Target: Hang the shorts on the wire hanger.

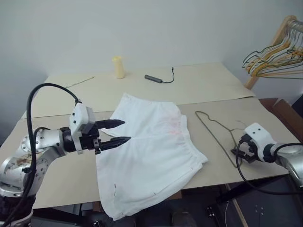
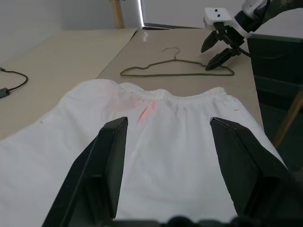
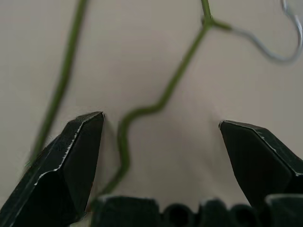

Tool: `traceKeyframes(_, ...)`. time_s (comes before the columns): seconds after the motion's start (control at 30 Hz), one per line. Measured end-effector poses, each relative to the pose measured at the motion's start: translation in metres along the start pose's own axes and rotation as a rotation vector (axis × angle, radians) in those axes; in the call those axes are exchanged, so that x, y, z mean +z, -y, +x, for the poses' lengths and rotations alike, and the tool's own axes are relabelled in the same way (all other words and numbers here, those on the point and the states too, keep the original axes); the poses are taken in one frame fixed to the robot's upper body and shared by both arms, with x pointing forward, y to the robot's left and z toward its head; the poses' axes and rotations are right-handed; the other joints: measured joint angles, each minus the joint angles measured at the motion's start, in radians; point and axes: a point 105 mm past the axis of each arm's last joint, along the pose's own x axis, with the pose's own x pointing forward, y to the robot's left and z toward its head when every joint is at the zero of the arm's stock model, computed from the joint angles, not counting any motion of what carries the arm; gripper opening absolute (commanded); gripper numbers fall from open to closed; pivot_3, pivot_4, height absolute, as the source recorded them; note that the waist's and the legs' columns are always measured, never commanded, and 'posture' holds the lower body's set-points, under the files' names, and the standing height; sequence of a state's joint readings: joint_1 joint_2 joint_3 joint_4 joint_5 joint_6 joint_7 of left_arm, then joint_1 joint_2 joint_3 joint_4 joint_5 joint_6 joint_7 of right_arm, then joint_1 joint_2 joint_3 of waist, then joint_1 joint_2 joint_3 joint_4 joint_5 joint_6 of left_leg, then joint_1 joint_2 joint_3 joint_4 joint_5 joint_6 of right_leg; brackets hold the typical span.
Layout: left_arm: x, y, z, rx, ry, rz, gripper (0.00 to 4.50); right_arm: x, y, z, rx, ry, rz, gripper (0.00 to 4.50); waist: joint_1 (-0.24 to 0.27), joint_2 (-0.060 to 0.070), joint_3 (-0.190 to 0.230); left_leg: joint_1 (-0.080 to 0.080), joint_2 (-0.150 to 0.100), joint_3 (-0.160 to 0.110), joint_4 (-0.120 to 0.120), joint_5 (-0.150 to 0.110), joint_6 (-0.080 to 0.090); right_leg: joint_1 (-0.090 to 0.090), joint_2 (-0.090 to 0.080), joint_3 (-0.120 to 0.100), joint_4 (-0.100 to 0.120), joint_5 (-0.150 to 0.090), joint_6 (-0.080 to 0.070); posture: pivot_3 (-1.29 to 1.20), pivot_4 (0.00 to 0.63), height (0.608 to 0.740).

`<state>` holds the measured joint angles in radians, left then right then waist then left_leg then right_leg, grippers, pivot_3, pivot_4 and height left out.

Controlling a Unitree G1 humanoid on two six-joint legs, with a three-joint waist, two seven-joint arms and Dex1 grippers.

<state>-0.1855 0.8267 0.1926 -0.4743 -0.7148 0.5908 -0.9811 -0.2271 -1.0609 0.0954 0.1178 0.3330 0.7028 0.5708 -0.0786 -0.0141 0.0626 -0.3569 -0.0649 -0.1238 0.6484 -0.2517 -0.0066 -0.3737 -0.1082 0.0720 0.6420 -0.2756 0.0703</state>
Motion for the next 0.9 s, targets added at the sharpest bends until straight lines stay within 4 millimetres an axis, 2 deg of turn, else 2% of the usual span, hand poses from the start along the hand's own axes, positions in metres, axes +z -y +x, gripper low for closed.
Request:
traceKeyframes(0.1, -0.001, 0.004, -0.001, -0.043, -0.009, -0.025, 3.00, -0.009, 0.000, -0.005, 0.017, -0.059, 0.041, 3.84, 0.004, 0.000, 0.000, 0.003, 0.000, 0.005, 0.001, 0.000, 0.000, 0.003, 0.001, -0.001, 0.000, 0.000, 0.000, -0.15, 0.028, 0.740)
traceKeyframes(0.37, -0.002, 0.009, 0.000, -0.080, -0.011, -0.040, 3.00, -0.014, -0.016, -0.006, 0.111, -0.083, 0.101, 0.96, 0.008, -0.001, 0.000, 0.003, 0.001, 0.005, 0.004, 0.000, 0.000, 0.006, 0.001, -0.003, 0.000, 0.000, 0.001, -0.15, 0.028, 0.740)
traceKeyframes(0.47, -0.002, 0.010, 0.001, -0.092, -0.013, -0.042, 3.00, -0.014, -0.016, -0.006, 0.106, -0.085, 0.106, 0.08, 0.007, -0.003, -0.001, 0.003, 0.001, 0.005, 0.004, 0.000, 0.000, 0.006, 0.002, -0.003, 0.000, 0.000, 0.001, -0.15, 0.028, 0.740)
traceKeyframes(0.77, 0.005, 0.008, 0.003, -0.097, -0.004, -0.012, 3.00, -0.006, -0.014, 0.000, 0.088, -0.077, 0.137, 0.03, -0.001, -0.004, -0.002, 0.003, 0.001, 0.006, 0.004, 0.000, 0.000, 0.006, 0.002, -0.002, -0.001, 0.000, 0.001, -0.16, 0.019, 0.740)
traceKeyframes(0.9, 0.009, 0.000, 0.005, -0.089, 0.004, -0.008, 3.00, 0.005, -0.004, 0.005, -0.023, -0.010, 0.060, 0.03, -0.014, -0.004, -0.002, 0.002, 0.001, 0.006, 0.004, 0.000, 0.000, 0.004, 0.002, -0.002, 0.000, 0.001, 0.001, -0.16, 0.019, 0.740)
